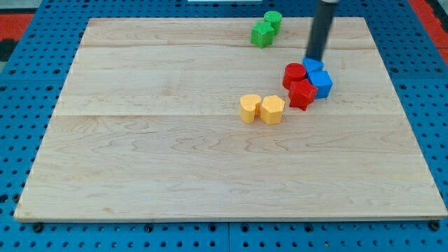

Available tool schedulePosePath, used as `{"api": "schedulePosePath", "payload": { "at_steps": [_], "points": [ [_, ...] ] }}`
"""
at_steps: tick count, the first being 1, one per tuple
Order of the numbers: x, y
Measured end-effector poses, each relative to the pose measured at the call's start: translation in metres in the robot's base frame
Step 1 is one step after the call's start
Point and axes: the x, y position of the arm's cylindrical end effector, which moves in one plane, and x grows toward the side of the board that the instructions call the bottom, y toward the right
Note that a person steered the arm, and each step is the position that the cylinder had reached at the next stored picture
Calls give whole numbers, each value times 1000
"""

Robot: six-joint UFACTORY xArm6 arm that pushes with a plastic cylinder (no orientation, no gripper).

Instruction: Separate the blue cube from group of blocks

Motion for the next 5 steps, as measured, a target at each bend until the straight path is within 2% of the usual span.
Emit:
{"api": "schedulePosePath", "payload": {
  "at_steps": [1, 2, 3, 4, 5],
  "points": [
    [39, 59],
    [64, 51],
    [78, 29],
    [78, -38],
    [68, -68]
  ]
}}
